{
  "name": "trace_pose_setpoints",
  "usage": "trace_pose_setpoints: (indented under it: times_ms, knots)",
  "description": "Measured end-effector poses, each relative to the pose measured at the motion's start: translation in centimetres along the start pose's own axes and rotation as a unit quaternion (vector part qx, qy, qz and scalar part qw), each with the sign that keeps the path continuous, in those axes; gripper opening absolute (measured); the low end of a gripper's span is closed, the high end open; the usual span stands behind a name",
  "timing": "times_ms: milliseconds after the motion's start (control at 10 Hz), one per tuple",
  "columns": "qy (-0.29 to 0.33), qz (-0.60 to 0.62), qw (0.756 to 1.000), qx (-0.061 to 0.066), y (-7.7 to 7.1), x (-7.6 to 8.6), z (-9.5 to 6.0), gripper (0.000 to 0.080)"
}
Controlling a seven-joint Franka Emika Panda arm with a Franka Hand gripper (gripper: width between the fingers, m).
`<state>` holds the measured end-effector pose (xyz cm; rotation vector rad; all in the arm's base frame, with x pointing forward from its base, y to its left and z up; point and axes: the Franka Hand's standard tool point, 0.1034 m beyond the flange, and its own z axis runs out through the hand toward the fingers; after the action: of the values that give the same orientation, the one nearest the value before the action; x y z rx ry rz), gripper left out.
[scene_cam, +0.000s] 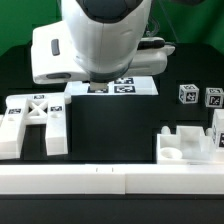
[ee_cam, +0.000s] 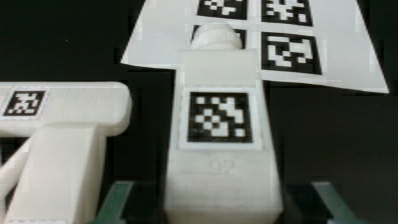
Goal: Assemble chair
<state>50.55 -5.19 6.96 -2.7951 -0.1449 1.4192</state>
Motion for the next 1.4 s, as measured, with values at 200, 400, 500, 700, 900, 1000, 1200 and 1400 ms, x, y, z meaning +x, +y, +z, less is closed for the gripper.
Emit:
trace_pose_setpoints:
  times_ms: [200, 400, 500, 700, 900, 1000, 1200, 1400]
  knots:
    - [0.074, -0.001, 0.997, -0.010, 0.3, 0.8, -1.3, 0.0289]
    - [0.134, -0.003, 0.991, -0.015, 0.1, 0.4, -4.6, 0.0289]
    - [0.159, 0.002, 0.987, -0.017, -0.1, 0.0, -6.3, 0.0290]
    - [0.205, 0.008, 0.978, -0.023, -0.4, -0.5, -8.9, 0.0291]
    - [0.264, 0.008, 0.964, -0.029, -0.1, -0.3, -9.3, 0.0291]
    - [0.305, 0.008, 0.952, -0.034, 0.1, 0.1, -9.8, 0.0291]
    - [0.358, 0.011, 0.933, -0.038, 0.3, 0.3, -10.0, 0.0291]
    - [0.414, 0.019, 0.910, -0.023, -0.4, 1.1, -11.6, 0.0291]
